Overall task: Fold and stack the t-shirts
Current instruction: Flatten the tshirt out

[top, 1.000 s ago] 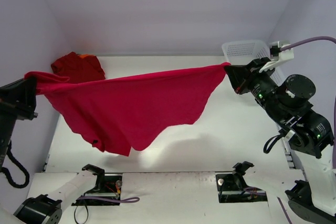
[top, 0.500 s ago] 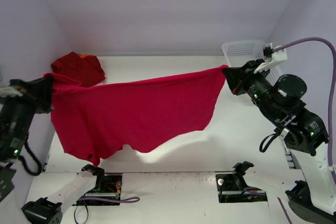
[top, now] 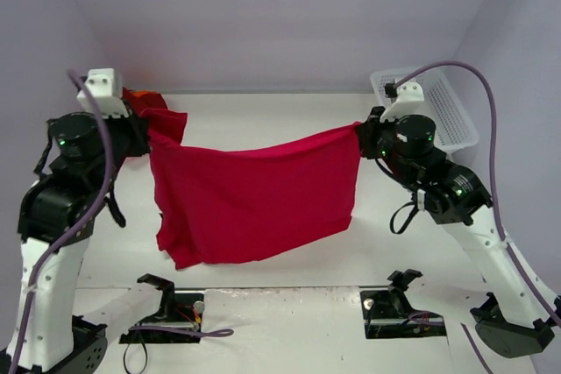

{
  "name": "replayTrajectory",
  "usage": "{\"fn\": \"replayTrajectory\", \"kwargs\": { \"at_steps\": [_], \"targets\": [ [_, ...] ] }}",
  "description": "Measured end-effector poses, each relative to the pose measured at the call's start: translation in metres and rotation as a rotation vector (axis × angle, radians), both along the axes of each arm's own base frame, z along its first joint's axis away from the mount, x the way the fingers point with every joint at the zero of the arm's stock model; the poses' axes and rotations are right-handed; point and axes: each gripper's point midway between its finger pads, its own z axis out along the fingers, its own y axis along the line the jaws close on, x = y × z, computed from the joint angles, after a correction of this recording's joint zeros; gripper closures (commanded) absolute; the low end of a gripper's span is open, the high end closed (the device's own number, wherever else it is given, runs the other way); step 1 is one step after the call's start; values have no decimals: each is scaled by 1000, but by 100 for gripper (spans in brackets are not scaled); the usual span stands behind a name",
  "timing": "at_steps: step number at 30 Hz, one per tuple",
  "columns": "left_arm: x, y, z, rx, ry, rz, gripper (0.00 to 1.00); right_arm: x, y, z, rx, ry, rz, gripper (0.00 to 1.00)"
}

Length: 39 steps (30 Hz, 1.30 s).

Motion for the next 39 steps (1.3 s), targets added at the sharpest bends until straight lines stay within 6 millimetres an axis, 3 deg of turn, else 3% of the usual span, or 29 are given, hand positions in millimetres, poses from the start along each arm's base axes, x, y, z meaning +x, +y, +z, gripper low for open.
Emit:
{"fn": "replayTrajectory", "kwargs": {
  "at_steps": [4,9,17,28,39],
  "targets": [
    [20,-6,-23,18,57,1,100,9,-2,-21,-40,36,-37,100],
    [41,-11,-49,40,122,5,100,20,-3,-34,-67,50,-78,100],
    [54,-12,-66,54,143,22,100,34,-6,-54,-126,72,-133,100],
    [91,-20,-94,87,206,33,100,47,-10,-60,-156,53,-192,100],
    [128,-28,-141,132,321,44,100,75,-9,-110,-227,130,-221,100]
  ]
}}
